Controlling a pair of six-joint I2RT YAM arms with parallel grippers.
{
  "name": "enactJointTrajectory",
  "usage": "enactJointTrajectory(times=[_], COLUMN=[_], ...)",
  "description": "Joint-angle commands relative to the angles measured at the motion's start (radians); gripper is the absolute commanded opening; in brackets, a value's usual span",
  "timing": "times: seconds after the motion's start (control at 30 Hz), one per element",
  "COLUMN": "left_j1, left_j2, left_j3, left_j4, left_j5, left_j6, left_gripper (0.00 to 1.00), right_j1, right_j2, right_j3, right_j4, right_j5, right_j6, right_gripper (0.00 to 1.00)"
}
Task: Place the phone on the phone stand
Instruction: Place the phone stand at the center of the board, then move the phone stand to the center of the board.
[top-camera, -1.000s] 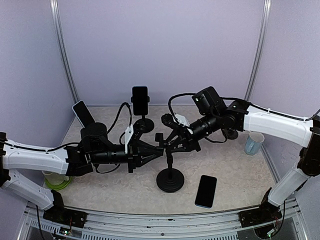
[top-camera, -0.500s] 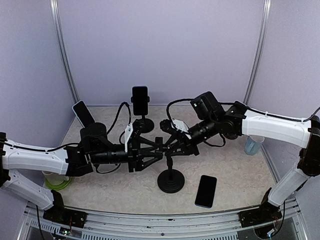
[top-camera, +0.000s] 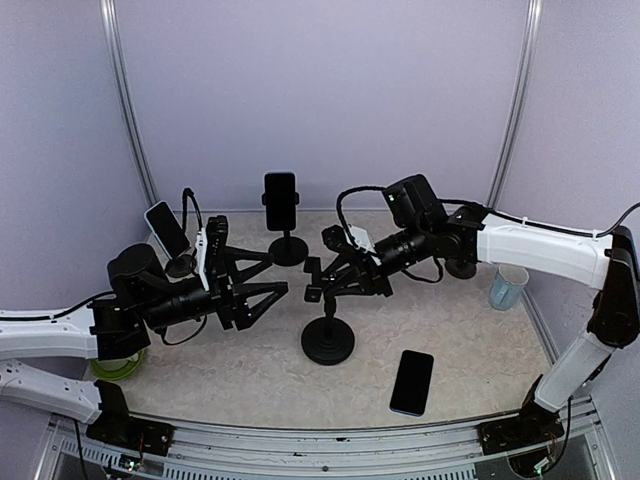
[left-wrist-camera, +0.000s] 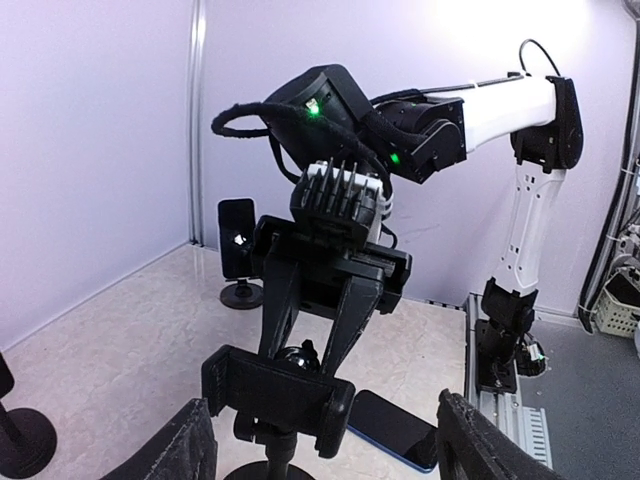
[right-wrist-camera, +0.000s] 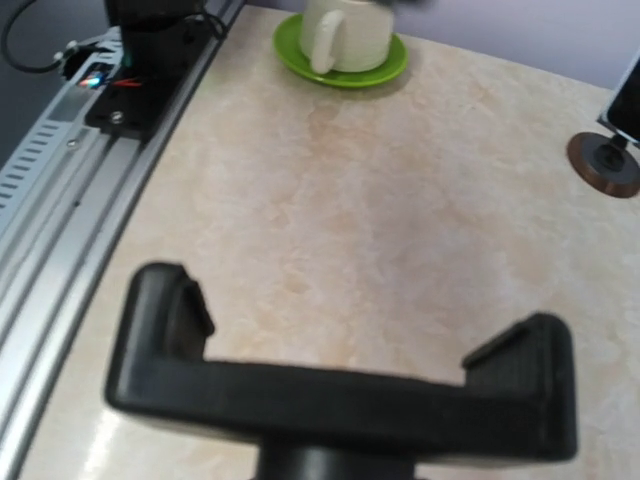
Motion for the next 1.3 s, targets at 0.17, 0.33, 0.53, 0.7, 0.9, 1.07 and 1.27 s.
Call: enactJointTrajectory(times=[0.17,0.33,0.53,0.7,0.9,1.07,1.27], left_j1=[0.049,0.053,0.055,0.058,0.064,0.066,0.071], left_j2=[-0.066,-0.064,-0.063,-0.063,-0.061,-0.053,-0.038], left_j3=[-0.067,-0.073,-0.077,-0.081,-0.083,-0.082,-0.083], left_j4=[0.05,0.057,0.065,0.068,0.075,0.086,0.095], left_j5=[-0.024,-0.022,-0.017,-0.015,-0.015,-0.01,-0.006], left_j6=[-0.056,-0.059,-0.061,-0.063,-0.067,-0.07,-0.075], left_gripper=[0.73,0.73,0.73,0.73,0.73,0.73,0.73], right_j1=[-0.051,-0.056,-0.055,-0.055,-0.055,-0.055,-0.056], right_j2=[0.081,0.092,0.089,0.073,0.045,-0.002,-0.08], right_j3=[0.093,0.09,0.087,0.07,0.038,-0.034,-0.145], right_j4=[0.093,0.096,0.089,0.091,0.087,0.127,0.194], right_j5=[-0.09,-0.085,-0.071,-0.045,0.025,0.141,0.219], right_j6=[-0.032,-0.028,-0.02,-0.006,0.049,0.123,0.228], right_gripper=[0.03,0.21,0.46,0.71,0.84,0.98,1.0])
